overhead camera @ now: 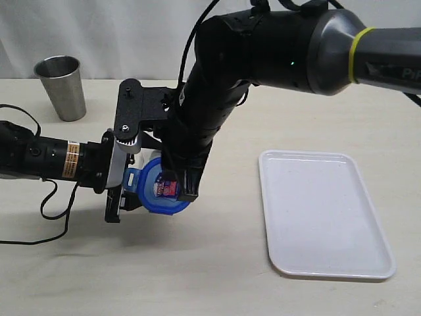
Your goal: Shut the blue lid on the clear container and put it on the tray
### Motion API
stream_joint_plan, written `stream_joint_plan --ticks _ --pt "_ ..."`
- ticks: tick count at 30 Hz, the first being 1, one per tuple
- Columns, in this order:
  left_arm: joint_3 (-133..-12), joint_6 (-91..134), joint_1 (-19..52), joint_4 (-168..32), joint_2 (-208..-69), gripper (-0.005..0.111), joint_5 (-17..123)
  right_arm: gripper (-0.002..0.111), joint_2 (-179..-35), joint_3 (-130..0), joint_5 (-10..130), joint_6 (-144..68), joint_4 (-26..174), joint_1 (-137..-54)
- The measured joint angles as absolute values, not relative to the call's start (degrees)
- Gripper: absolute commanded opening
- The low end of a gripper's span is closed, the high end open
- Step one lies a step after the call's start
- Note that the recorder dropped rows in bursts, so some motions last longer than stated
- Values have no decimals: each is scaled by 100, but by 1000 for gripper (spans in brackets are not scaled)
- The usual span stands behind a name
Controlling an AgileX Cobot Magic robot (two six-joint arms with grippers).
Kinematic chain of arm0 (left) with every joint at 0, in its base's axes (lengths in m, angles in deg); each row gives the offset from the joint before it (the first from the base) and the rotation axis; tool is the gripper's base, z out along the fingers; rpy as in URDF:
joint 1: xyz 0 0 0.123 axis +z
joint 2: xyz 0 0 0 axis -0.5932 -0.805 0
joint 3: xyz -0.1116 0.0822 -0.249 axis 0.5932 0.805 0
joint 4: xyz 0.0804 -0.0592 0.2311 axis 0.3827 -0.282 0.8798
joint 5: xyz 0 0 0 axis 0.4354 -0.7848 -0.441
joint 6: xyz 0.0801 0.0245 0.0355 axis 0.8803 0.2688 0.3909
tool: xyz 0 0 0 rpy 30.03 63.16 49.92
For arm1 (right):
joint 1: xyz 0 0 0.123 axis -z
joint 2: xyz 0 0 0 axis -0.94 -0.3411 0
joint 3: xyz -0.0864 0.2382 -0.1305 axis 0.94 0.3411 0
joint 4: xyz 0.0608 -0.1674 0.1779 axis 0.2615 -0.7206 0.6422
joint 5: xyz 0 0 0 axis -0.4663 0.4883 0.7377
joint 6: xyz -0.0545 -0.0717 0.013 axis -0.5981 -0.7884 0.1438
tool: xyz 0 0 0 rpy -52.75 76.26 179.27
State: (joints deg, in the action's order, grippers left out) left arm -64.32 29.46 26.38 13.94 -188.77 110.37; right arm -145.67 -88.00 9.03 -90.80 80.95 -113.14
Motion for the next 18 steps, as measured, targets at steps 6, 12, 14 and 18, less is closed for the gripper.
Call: stream_joint_plan --ticks 6,12,14,18 --pt "-6432 2289 2638 1098 -18877 0 11037 41 -14567 -9117 811 -8432 7555 -11302" --pt "-6432 1042 2617 613 -18867 0 11124 41 -14331 -9194 1236 -7809 7308 -11263" --pt "-6432 673 2606 430 -18867 0 11114 41 -14237 -9194 1355 -7497 7330 -11210" --pt "-6432 199 2583 211 -18867 0 11073 41 -14034 -9194 1567 -6694 7344 -11026"
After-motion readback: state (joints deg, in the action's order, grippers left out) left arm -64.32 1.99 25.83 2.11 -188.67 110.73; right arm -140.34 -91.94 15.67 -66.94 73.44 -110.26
